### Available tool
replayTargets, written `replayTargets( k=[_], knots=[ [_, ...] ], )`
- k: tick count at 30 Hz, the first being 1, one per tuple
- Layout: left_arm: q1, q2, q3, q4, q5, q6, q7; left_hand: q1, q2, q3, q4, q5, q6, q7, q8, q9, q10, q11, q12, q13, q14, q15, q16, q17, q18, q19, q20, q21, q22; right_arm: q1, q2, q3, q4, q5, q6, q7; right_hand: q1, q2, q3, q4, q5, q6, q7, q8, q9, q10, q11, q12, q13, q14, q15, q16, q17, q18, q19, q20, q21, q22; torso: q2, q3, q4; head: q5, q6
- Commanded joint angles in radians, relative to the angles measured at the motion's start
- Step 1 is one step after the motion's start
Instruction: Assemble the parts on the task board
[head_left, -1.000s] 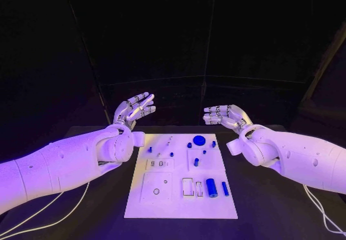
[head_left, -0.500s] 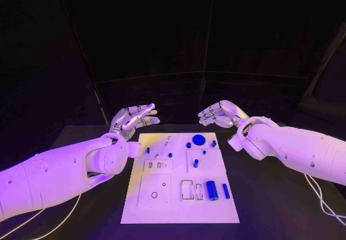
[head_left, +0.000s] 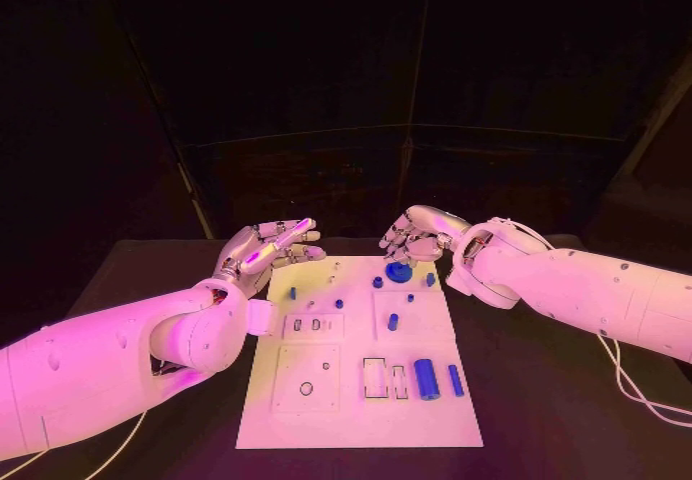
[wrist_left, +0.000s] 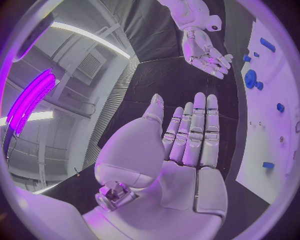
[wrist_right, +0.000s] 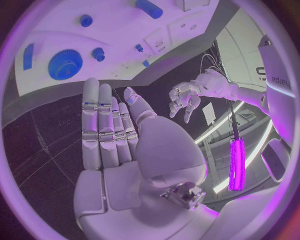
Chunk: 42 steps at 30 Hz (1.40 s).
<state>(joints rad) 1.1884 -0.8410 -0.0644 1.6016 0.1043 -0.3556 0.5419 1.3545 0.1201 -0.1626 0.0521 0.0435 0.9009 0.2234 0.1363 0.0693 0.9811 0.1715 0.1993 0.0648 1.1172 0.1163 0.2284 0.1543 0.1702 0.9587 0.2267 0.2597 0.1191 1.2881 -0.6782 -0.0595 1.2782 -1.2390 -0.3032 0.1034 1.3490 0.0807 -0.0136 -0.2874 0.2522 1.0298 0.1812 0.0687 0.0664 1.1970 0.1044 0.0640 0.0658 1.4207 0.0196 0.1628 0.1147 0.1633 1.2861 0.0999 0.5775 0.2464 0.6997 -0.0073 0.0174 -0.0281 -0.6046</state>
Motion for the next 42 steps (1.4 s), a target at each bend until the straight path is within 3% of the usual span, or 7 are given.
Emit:
replayTargets(
  k=[1,5,13,19,26,31,42],
  knots=[
    [0.002,-0.005,0.001,0.018,-0.007,0.029,-0.007,0.007,0.0,0.0,-0.008,0.004,0.005,0.001,-0.005,-0.002,0.008,-0.002,-0.005,-0.001,0.002,0.001,-0.005,0.001,0.013,0.007,0.001,0.0,-0.001,0.003,0.007,0.002,0.009,-0.187,0.082,-0.107,-0.015,-0.009,0.01,0.0,-0.011,-0.024,0.001,-0.007,-0.003,-0.025,0.003,-0.002,-0.001,0.011,0.001,-0.009,0.002,0.013,0.024,0.001,0.04,0.021,0.02,0.0005,0.0023,0.0,0.003],
    [0.002,-0.012,0.001,0.033,-0.006,0.032,-0.01,0.006,0.0,0.0,-0.008,0.004,0.005,0.002,-0.006,-0.002,0.007,-0.001,-0.007,-0.001,0.001,0.001,-0.007,0.001,0.013,0.007,0.001,-0.001,-0.002,0.003,0.013,0.004,0.019,-0.238,0.101,-0.135,-0.021,-0.016,0.019,0.0,-0.019,-0.051,0.001,-0.004,-0.001,-0.061,0.007,0.0,-0.001,0.018,0.003,-0.023,0.005,0.011,0.046,0.006,0.112,0.064,0.031,-0.0002,0.0029,-0.004,0.005],
    [0.002,-0.014,0.001,0.045,-0.005,0.036,-0.012,0.005,0.001,-0.001,-0.008,0.004,0.005,0.003,-0.008,-0.002,0.007,-0.001,-0.01,-0.001,0.0,0.002,-0.009,0.002,0.013,0.008,0.002,-0.002,-0.003,0.004,0.023,0.005,0.026,-0.297,0.16,-0.183,-0.028,-0.02,0.042,0.001,-0.021,-0.056,-0.002,-0.001,0.001,-0.063,0.007,0.003,0.001,0.03,0.003,-0.047,0.014,-0.009,0.06,0.013,0.319,0.285,0.04,-0.0012,0.0058,-0.008,0.003],
    [0.002,-0.018,0.001,0.05,-0.004,0.038,-0.014,0.005,0.001,-0.001,-0.008,0.004,0.005,0.004,-0.009,-0.003,0.007,0.0,-0.011,-0.001,0.0,0.002,-0.011,0.002,0.013,0.008,0.002,-0.003,-0.003,0.004,0.029,0.005,0.023,-0.31,0.178,-0.199,-0.031,-0.024,0.051,0.001,-0.02,-0.055,-0.002,-0.001,0.001,-0.067,0.007,0.003,0.002,0.033,0.004,-0.055,0.017,-0.01,0.05,0.016,0.353,0.317,0.043,-0.002,0.0043,-0.01,0.002],
    [0.002,-0.018,0.001,0.051,-0.004,0.042,-0.017,0.003,0.001,-0.002,-0.01,0.004,0.004,0.007,-0.013,-0.003,0.006,0.002,-0.017,-0.002,0.0,0.003,-0.015,0.003,0.012,0.01,0.002,-0.006,-0.005,0.004,0.044,0.005,0.011,-0.318,0.177,-0.207,-0.033,-0.018,0.074,0.001,-0.016,-0.054,-0.001,-0.001,0.001,-0.062,0.006,0.007,0.003,0.037,0.004,-0.067,0.023,-0.018,0.051,0.019,0.429,0.403,0.043,-0.001,0.009,-0.005,-0.001],
    [0.002,-0.018,0.001,0.05,-0.004,0.046,-0.02,0.002,0.001,-0.002,-0.01,0.004,0.003,0.008,-0.014,-0.004,0.006,0.002,-0.019,-0.002,0.001,0.003,-0.016,0.004,0.012,0.01,0.002,-0.006,-0.006,0.004,0.057,0.005,0.0,-0.319,0.179,-0.209,-0.037,-0.016,0.087,0.001,-0.016,-0.052,-0.001,0.0,0.001,-0.056,0.006,0.009,0.004,0.038,0.004,-0.071,0.025,-0.02,0.052,0.02,0.457,0.432,0.044,-0.0013,0.0052,0.002,-0.004],
    [0.003,-0.016,0.001,0.05,-0.004,0.055,-0.027,0.002,0.001,-0.003,-0.01,0.005,0.003,0.008,-0.015,-0.004,0.005,0.003,-0.02,-0.002,0.001,0.004,-0.017,0.004,0.012,0.01,0.002,-0.007,-0.006,0.005,0.082,0.005,-0.026,-0.32,0.196,-0.226,-0.047,-0.015,0.136,0.001,-0.015,-0.047,-0.001,-0.001,0.001,-0.041,0.004,0.011,0.006,0.042,0.002,-0.083,0.033,-0.027,0.049,0.022,0.523,0.504,0.046,-0.0003,0.005,0.004,-0.01]
  ],
)
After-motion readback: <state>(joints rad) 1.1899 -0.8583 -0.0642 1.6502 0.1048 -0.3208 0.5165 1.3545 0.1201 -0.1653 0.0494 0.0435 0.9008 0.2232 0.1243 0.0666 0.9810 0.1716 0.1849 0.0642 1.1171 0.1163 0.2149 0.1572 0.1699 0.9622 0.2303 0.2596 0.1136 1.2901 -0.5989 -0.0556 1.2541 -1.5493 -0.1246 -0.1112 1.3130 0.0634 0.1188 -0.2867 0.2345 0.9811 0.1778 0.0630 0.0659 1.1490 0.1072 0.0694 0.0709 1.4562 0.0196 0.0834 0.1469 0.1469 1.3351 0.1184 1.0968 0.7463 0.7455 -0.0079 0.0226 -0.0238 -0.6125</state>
